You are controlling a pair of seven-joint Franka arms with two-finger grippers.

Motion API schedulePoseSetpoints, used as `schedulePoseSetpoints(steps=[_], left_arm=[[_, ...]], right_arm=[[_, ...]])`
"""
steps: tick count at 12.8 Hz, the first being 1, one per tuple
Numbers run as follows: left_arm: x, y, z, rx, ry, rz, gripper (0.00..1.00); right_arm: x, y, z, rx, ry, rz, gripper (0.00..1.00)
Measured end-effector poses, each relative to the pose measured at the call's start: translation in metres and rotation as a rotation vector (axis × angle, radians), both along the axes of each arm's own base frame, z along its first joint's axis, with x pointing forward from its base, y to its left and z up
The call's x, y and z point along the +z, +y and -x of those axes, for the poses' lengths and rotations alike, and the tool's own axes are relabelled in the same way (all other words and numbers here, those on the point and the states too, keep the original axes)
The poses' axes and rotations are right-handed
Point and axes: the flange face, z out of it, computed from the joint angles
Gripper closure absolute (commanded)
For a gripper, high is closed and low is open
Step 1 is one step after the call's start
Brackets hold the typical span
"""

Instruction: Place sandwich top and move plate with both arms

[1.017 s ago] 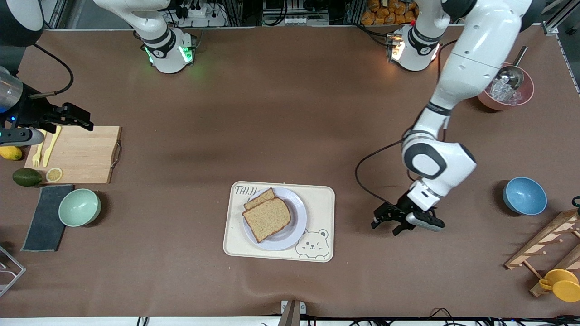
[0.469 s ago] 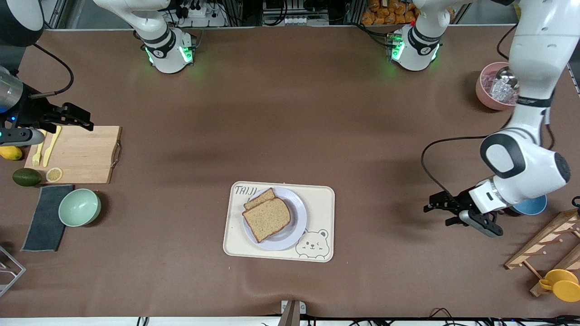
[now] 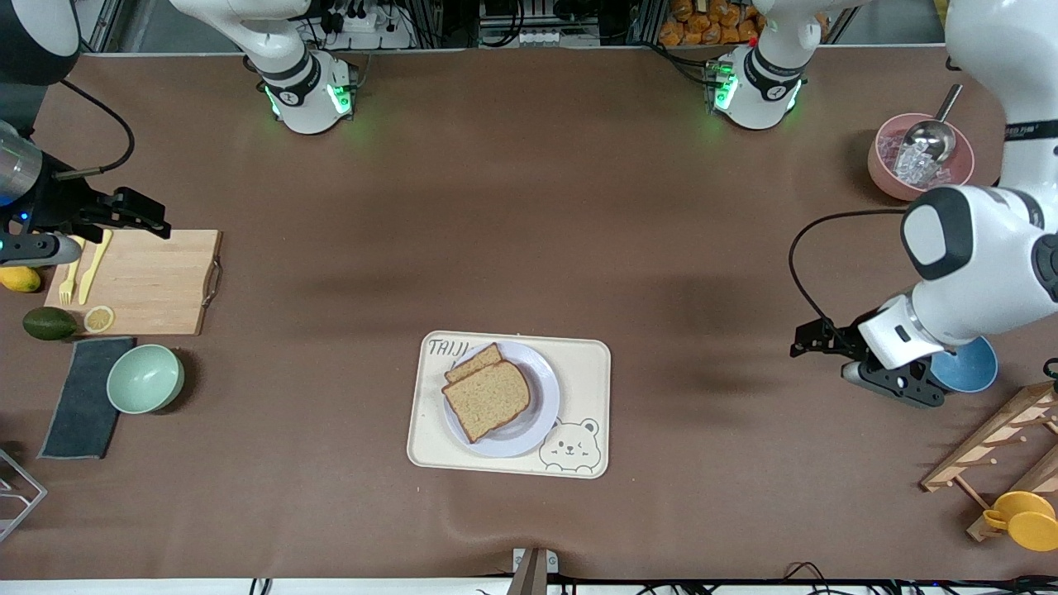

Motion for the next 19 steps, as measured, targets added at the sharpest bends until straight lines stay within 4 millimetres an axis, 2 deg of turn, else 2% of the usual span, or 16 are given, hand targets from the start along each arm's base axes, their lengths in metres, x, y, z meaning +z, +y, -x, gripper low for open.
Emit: schedulePoseSetpoints(steps=[3,5,8,11,13,16,19], left_arm=[[0.068,-0.054,0.032,0.106,0.042,-0.058,0.00],[0.107,-0.071,0.056,0.152,0.060,-0.096,0.00],[0.159,-0.064,0.086,0.147,0.037,-0.183,0.00],[0.200,-0.057,0.101,0.161,0.022,-0.180,0.00],[0.214,-0.060,0.105,0.169,0.032,-0.159,0.00],[0.214,-0.057,0.108,0.182,0.068,-0.151,0.00],[0.217,-0.045,0.113,0.232,0.123,-0.165,0.00]], right_arm=[[0.000,0.000,0.000,0.000,0.001,0.000,0.00],[0.000,0.000,0.000,0.000,0.001,0.000,0.00],[0.000,0.000,0.000,-0.001,0.002,0.000,0.00],[0.000,0.000,0.000,-0.001,0.002,0.000,0.00],[0.000,0.000,0.000,-0.001,0.002,0.000,0.00],[0.000,0.000,0.000,-0.001,0.002,-0.001,0.00],[0.000,0.000,0.000,0.000,0.002,-0.001,0.00]])
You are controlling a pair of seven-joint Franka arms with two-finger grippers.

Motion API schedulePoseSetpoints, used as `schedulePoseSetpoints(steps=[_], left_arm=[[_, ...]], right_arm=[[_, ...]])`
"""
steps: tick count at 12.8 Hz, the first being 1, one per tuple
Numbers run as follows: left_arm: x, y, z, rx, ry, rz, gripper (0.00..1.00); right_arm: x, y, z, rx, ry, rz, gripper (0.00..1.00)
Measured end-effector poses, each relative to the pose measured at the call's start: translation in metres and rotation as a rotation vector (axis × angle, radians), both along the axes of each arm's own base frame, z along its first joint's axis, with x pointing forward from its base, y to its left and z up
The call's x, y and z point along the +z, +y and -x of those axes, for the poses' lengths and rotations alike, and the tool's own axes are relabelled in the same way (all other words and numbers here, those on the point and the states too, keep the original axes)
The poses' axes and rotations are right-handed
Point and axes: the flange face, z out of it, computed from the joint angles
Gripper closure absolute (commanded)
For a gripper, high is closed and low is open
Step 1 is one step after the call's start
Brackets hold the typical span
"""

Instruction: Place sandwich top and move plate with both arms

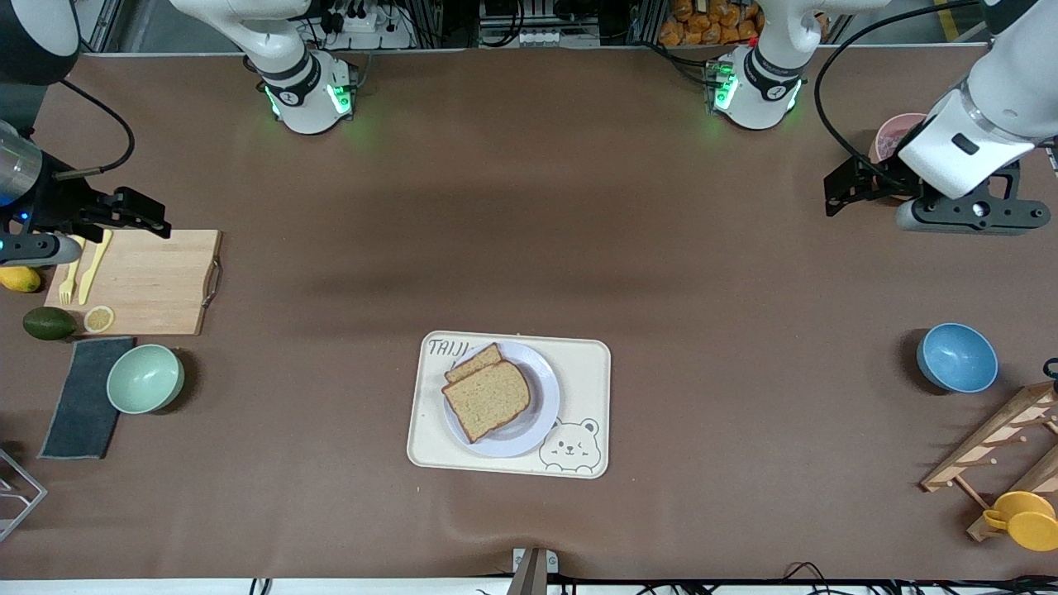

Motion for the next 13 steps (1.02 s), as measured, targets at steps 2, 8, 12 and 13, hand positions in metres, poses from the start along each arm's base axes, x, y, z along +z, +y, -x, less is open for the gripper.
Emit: schedulePoseSetpoints(steps=[2,8,12,13], left_arm=[[0.0015,0.0017,0.0006,0.033,0.005,-0.002,0.00],[0.0042,0.0027,0.0004,0.038,0.000,-0.005,0.00],[0.0062,0.0041,0.0000,0.037,-0.004,-0.004,0.00],[0.0063,0.0043,0.0000,0.036,-0.005,-0.004,0.00]], right_arm=[[0.0000,0.0001,0.0000,0.000,0.000,0.000,0.00],[0.0000,0.0011,0.0000,-0.001,0.000,-0.009,0.00],[-0.0006,0.0012,-0.0001,-0.001,0.002,-0.010,0.00],[-0.0007,0.0012,-0.0002,-0.001,0.002,-0.010,0.00]])
